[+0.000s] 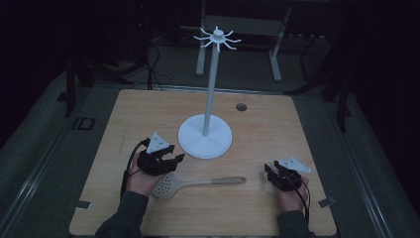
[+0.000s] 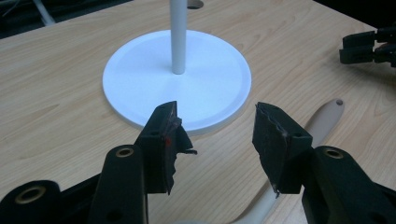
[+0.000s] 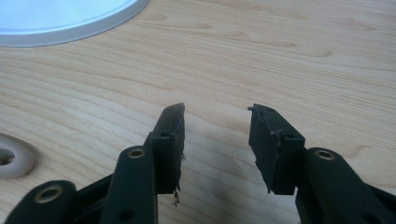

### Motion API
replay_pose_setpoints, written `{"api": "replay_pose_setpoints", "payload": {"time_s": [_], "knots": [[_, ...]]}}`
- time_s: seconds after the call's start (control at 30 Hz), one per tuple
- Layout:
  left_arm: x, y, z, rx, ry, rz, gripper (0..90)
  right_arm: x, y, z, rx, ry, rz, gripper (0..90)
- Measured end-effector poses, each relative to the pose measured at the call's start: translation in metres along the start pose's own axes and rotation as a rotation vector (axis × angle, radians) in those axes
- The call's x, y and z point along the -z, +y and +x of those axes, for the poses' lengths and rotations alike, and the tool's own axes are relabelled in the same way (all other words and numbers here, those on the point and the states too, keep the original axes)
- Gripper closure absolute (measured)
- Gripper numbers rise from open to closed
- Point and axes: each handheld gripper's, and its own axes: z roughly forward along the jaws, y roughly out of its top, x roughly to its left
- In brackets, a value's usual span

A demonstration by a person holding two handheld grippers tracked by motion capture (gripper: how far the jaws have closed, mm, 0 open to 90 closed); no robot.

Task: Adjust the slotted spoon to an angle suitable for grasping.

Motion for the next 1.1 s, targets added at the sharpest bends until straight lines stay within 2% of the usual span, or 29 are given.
{"api": "replay_pose_setpoints", "payload": {"time_s": [0.37,0.7,0.9,1.1], "knots": [[-0.005,0.009,-0.003,-0.023,-0.019,0.009,51.5,0.001,0.000,0.002,0.023,-0.001,-0.012,57.1],[-0.011,0.014,-0.008,-0.040,-0.029,0.021,51.6,0.001,0.000,0.002,0.026,0.004,-0.013,56.7],[-0.016,0.017,-0.011,-0.058,-0.055,0.047,51.8,0.001,0.000,0.002,0.021,0.006,-0.012,55.6],[-0.019,0.021,-0.014,-0.073,-0.065,0.055,51.8,0.001,0.000,0.002,0.017,0.000,-0.017,55.8]]}}
